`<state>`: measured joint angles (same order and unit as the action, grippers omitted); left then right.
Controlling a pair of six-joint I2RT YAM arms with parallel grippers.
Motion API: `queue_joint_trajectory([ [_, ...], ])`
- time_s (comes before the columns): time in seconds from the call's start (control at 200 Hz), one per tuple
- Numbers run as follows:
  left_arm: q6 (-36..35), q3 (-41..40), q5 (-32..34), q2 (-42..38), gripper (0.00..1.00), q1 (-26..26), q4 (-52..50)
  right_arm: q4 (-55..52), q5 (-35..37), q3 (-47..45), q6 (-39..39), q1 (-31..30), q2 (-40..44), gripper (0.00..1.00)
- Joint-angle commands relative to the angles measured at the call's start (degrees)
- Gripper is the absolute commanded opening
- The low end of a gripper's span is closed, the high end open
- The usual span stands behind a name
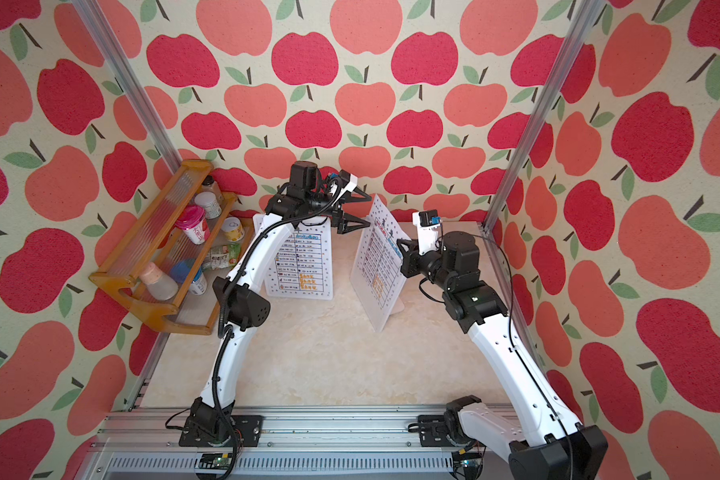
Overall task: Insert the menus into the narrow rack
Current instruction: Insert the menu into the narrow rack.
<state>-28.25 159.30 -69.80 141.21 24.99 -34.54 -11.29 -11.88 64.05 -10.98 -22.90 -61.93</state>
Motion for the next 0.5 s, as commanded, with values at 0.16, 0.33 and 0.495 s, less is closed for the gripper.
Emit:
queue_joint_trajectory([
  [0.16, -1.28, -0.50, -0.43, -3.02, 0.97, -0.44, -0.84, -0.13, -0.60, -2.09, -0.77, -0.48, 1.20, 0.00],
  [0.33, -1.96, -0.49, -0.34, -3.20, 0.97, -0.39, -1.96, 0.00, -1.09, -2.67, -1.08, -0.48, 1.29, 0.00],
  [0.495, -2.32, -0.63, -0.29, -3.52, 0.97, -0.60, -2.53, 1.30, -1.08, -5.17, -2.14, -0.87, 1.90, 0.00],
])
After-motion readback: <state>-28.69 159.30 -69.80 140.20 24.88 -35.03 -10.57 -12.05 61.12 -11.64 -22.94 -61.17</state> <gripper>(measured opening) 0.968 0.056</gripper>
